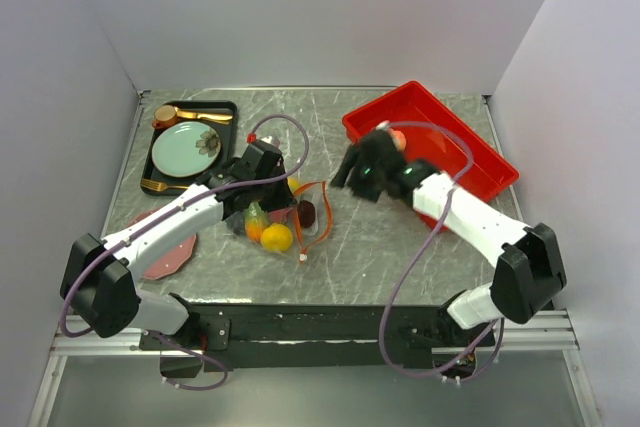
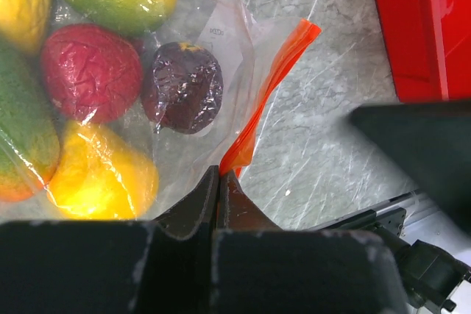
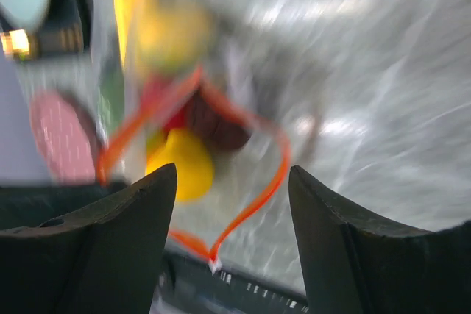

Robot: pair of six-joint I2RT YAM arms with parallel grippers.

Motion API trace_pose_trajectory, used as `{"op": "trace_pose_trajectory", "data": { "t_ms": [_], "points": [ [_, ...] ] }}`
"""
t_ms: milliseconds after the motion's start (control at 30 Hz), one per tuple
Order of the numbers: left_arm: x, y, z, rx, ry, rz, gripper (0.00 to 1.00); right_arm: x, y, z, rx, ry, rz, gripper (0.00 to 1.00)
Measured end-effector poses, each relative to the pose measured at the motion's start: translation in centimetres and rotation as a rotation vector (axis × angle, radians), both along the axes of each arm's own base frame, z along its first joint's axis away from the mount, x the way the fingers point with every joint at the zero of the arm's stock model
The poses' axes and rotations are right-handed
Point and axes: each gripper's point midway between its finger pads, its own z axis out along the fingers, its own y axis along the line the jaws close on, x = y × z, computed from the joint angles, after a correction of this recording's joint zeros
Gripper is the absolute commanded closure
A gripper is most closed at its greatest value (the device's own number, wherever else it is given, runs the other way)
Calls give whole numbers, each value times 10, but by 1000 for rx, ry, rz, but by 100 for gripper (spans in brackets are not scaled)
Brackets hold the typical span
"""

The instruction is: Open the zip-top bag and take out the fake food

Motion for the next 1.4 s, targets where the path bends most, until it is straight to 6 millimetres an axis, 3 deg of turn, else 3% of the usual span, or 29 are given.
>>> {"op": "trace_pose_trajectory", "data": {
  "t_ms": [133,333,467,700,1233,1300,1333,1400],
  "points": [
    [0,0,0,0,0,1,99,-27,35,-30,38,87,68,34],
    [1,1,0,-1,1,14,99,-22,73,-56,104,153,85,37],
    [1,1,0,-1,1,16,99,-16,91,-67,130,194,81,30],
    [4,4,0,8,-4,33,99,-8,98,-70,146,216,46,27],
    [5,5,0,4,-2,54,99,-5,103,-97,142,281,-22,24],
    [5,5,0,3,-1,56,99,-5,104,-98,136,279,-23,30],
    [5,5,0,3,-1,57,99,-6,104,-99,133,280,-22,47],
    [5,5,0,3,0,57,99,-7,105,-101,129,281,-18,62]
  ]
}}
